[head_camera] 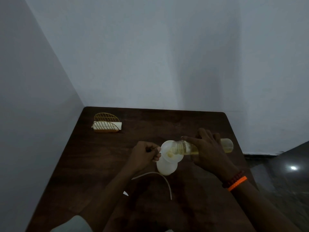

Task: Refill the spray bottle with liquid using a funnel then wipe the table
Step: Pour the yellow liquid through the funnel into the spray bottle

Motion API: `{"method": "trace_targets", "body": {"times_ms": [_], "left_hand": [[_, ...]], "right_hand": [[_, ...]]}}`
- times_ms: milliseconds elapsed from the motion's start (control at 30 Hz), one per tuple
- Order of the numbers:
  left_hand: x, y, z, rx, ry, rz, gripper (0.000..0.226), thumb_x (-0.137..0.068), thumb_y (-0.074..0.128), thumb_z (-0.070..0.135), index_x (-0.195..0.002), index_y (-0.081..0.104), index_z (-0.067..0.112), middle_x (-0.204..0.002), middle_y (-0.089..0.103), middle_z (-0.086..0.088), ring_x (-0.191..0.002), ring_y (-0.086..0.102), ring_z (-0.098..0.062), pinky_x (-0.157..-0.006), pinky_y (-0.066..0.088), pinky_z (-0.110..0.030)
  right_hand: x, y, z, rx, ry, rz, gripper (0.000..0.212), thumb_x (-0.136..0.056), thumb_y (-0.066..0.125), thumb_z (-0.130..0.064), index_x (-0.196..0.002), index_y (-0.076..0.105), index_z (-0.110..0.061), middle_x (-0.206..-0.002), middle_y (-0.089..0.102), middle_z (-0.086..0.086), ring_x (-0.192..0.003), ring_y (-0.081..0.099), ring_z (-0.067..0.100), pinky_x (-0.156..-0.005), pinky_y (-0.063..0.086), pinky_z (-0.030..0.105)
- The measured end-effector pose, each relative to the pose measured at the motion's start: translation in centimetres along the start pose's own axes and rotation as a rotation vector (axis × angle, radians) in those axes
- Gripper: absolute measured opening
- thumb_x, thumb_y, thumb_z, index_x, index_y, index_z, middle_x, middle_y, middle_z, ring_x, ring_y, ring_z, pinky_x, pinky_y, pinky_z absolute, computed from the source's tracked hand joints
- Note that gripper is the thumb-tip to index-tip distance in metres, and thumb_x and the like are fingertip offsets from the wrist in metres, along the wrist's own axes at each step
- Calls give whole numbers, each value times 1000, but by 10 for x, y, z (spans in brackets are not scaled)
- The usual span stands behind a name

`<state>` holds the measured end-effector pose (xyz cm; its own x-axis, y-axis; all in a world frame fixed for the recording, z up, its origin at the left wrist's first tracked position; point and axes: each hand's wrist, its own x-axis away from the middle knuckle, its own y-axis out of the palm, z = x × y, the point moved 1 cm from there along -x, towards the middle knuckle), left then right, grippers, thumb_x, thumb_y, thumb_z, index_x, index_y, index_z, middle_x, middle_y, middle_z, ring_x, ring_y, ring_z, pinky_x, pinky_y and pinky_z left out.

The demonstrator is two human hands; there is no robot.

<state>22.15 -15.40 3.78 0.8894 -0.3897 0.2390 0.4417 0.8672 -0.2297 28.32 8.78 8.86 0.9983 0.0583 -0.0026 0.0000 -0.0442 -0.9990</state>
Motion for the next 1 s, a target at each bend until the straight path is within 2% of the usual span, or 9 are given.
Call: {"method": "trace_targets", "body": {"times_ms": [267,567,1000], "left_hand": [[0,1,1,-2,7,-2,18,-97,63,15,-100,76,3,-86,76,-17,-78,73,-27,-81,62,-49],[-1,1,-1,11,-1,-1,17,-97,63,15,-100,76,4,-86,76,-16,-75,72,-21,-79,62,-43],[-3,1,-3,23,8,-2,17,-97,63,15,-101,76,3,-86,77,-16,-74,72,-20,-75,62,-35]], "right_hand": [[0,-1,0,0,-4,19,75,-65,79,-38,-135,52,-42,-110,44,-1,-100,42,18,-87,32,39],[0,-3,-1,10,-1,-3,75,-69,77,-39,-138,49,-44,-113,43,-1,-104,41,18,-92,32,40],[-2,-3,-2,21,-6,0,74,-67,77,-38,-136,50,-43,-110,42,-1,-101,40,17,-87,31,38]]}}
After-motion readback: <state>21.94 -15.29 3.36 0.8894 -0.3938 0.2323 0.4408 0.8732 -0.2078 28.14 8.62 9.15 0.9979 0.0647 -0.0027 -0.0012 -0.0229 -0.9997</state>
